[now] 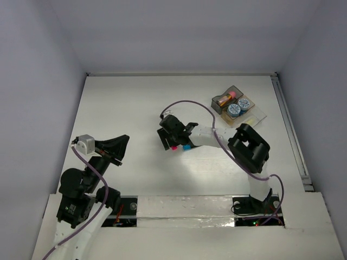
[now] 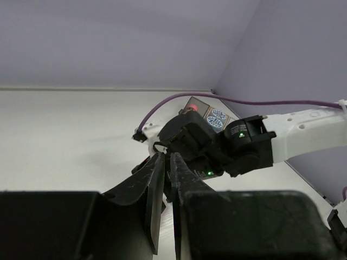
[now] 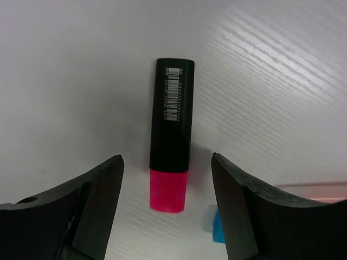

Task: Sort the stationery into containers
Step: Pick up the pen from the center of the board, then place the pen in the storage box.

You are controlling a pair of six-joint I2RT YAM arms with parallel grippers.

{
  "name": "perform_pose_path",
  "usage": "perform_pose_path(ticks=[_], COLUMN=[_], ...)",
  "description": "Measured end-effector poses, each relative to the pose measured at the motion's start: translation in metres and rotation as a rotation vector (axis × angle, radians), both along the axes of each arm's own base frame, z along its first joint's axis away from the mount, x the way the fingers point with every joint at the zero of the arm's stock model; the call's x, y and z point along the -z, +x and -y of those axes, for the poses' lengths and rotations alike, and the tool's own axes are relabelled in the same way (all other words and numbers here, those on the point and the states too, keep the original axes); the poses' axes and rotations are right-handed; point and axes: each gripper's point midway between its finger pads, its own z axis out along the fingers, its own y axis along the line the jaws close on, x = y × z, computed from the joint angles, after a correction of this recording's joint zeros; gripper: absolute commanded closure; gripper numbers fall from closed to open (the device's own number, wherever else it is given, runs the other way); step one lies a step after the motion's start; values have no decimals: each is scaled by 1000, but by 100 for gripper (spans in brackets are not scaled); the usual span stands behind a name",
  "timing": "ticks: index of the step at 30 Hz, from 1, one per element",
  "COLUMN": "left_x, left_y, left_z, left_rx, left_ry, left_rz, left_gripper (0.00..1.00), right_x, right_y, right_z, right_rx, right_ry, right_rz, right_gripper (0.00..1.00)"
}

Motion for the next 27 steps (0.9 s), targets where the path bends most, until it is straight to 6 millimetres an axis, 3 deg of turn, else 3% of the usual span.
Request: perform_pose_path(ticks=[3, 5, 6, 7, 10, 15, 18, 20, 22, 25, 27], left_x=[1, 2, 1, 1, 1, 1, 1, 2, 6, 18, 29], left_y=[2, 2, 2, 2, 2, 2, 2, 3, 5, 12, 19], left_z=[0, 0, 0, 0, 0, -1, 1, 5, 13, 26, 35], left_rx=[-5, -3, -2, -2, 0, -7, 1, 23, 59, 118, 151], left_ry=[2, 4, 4, 3, 4, 4, 7, 13, 29, 62, 83], left_rz=[-5, -8, -6, -7, -6, -6, -7, -12, -28, -84, -137], left_gripper=[92, 92, 92, 92, 92, 90, 80, 71, 66, 63, 61], right_x=[11, 10, 11, 10, 11, 7, -8, -30, -66, -122, -151], right_y=[0, 2, 3, 5, 8, 10, 19, 26, 44, 75, 88], right_z=[4, 2, 2, 2, -1, 0, 9, 33, 74, 160, 232], right_rx=[7, 10, 12, 22, 34, 73, 127, 191, 305, 533, 712], right_ry=[-52, -64, -72, -77, -97, -105, -72, -32, 54, 192, 261], right_rz=[-15, -10, -7, -4, 11, 40, 74, 98, 152, 265, 347], right_gripper=[36, 48, 60, 81, 98, 98, 99, 98, 98, 98, 98])
